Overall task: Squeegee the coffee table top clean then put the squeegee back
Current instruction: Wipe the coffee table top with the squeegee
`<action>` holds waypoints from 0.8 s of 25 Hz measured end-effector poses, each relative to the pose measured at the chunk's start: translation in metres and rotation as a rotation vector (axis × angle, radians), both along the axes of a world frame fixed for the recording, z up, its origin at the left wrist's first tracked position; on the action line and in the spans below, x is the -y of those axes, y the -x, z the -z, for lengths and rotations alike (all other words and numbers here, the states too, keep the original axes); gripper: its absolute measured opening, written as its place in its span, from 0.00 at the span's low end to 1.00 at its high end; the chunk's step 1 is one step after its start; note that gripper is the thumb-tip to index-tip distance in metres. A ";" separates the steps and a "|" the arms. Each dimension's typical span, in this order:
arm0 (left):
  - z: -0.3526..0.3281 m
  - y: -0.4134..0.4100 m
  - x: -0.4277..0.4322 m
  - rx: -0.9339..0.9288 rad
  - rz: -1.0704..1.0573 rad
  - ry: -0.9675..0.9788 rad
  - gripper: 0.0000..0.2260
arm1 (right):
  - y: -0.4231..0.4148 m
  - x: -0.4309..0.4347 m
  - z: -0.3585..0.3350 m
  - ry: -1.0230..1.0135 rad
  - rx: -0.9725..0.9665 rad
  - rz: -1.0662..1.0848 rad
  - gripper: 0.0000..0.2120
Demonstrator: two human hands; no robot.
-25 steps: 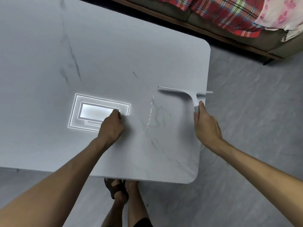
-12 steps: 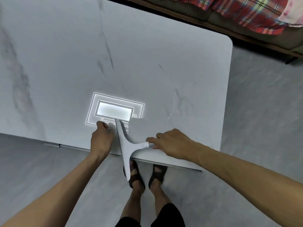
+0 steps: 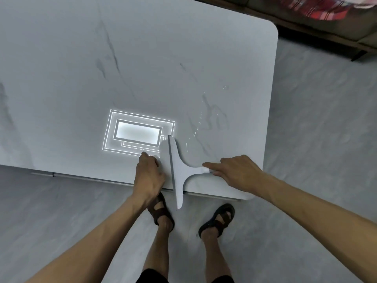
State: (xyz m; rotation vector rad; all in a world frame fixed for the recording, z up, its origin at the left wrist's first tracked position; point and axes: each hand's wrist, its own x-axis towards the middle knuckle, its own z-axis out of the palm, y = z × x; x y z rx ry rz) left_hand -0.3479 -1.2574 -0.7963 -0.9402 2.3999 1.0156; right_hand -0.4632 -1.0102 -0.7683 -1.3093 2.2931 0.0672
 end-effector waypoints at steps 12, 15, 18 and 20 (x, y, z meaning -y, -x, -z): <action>0.021 0.025 -0.094 0.240 0.097 0.081 0.19 | 0.072 -0.181 -0.054 -0.213 -0.062 0.200 0.17; 0.011 0.021 -0.092 0.161 0.024 0.071 0.10 | 0.074 -0.175 -0.065 -0.200 -0.064 0.122 0.18; -0.003 0.004 -0.085 0.107 -0.220 0.057 0.08 | 0.063 -0.128 -0.056 -0.125 -0.006 -0.079 0.20; -0.010 -0.009 -0.076 0.067 -0.391 0.089 0.07 | 0.044 -0.081 -0.037 -0.034 0.046 -0.238 0.19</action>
